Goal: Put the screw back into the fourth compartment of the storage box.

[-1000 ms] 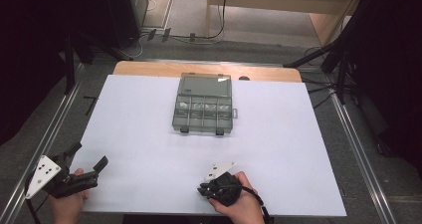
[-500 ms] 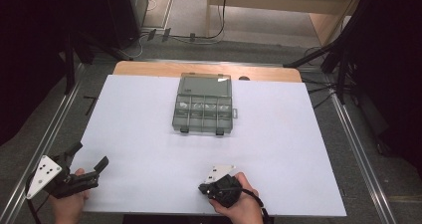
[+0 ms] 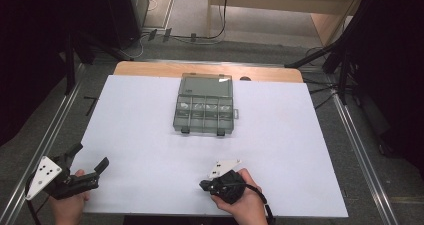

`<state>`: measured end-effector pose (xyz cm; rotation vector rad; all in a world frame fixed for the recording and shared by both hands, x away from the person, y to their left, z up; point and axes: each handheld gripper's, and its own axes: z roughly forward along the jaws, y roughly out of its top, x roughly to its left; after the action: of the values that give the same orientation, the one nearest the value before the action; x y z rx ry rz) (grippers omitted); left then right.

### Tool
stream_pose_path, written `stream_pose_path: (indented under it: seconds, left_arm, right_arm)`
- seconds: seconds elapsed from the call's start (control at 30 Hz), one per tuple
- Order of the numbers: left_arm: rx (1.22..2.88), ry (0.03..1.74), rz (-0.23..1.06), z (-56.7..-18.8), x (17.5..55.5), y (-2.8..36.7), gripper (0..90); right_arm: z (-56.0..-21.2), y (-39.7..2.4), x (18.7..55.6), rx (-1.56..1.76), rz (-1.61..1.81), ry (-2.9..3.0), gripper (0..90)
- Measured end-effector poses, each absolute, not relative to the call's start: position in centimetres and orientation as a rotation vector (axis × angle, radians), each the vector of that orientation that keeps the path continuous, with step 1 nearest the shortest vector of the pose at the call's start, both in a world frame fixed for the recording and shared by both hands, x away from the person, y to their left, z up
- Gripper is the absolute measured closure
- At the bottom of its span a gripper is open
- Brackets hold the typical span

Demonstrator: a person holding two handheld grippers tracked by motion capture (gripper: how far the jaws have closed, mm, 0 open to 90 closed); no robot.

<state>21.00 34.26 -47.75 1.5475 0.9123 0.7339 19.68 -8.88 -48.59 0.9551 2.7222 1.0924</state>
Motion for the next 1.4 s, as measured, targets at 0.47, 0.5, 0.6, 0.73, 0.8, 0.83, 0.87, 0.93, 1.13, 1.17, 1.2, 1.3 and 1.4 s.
stream_pose_path:
  seconds: [0.47, 0.5, 0.6, 0.73, 0.8, 0.83, 0.87, 0.93, 1.13, 1.17, 1.2, 1.3, 1.4]
  left_arm:
    - [1.549, 0.913, 0.736, -47.8, 21.0, 34.2, 1.2]
    - [1.549, 0.912, 0.737, -47.7, 21.0, 34.2, 1.2]
    - [1.550, 0.912, 0.737, -47.8, 21.0, 34.2, 1.2]
    - [1.549, 0.912, 0.737, -47.7, 21.0, 34.2, 1.2]
    - [1.549, 0.912, 0.735, -47.7, 21.0, 34.2, 1.2]
    - [1.549, 0.912, 0.735, -47.7, 21.0, 34.2, 1.2]
    - [1.549, 0.911, 0.736, -47.7, 21.0, 34.2, 1.2]
    - [1.548, 0.911, 0.735, -47.8, 21.0, 34.2, 1.1]
    - [1.547, 0.913, 0.734, -47.8, 21.0, 34.3, 1.2]
    - [1.547, 0.912, 0.734, -47.8, 21.0, 34.2, 1.2]
    - [1.547, 0.912, 0.735, -47.8, 21.0, 34.2, 1.2]
    - [1.546, 0.912, 0.734, -47.8, 21.0, 34.2, 1.2]
    - [1.544, 0.914, 0.733, -47.7, 21.0, 34.3, 1.2]
  right_arm:
    - [-46.5, -10.0, 20.8, 0.958, 1.133, 2.675, 89.8]
    - [-46.4, -10.1, 20.9, 0.961, 1.135, 2.671, 89.8]
    - [-46.0, -10.2, 21.2, 0.956, 1.144, 2.669, 89.8]
    - [-45.6, -10.6, 21.8, 0.968, 1.163, 2.656, 89.8]
    - [-45.3, -10.8, 22.0, 0.969, 1.167, 2.651, 89.8]
    - [-45.1, -10.8, 22.1, 0.972, 1.166, 2.647, 89.8]
    - [-45.0, -10.9, 22.3, 0.966, 1.168, 2.642, 89.8]
    - [-44.7, -11.0, 22.4, 0.973, 1.168, 2.643, 89.8]
    - [-44.3, -11.3, 23.2, 0.976, 1.170, 2.631, 89.8]
    - [-44.2, -11.3, 23.3, 0.979, 1.175, 2.632, 89.8]
    - [-44.1, -11.4, 23.5, 0.980, 1.174, 2.627, 89.8]
    - [-44.0, -11.5, 23.9, 0.991, 1.177, 2.625, 89.8]
    - [-43.7, -11.6, 24.3, 0.998, 1.175, 2.616, 89.8]
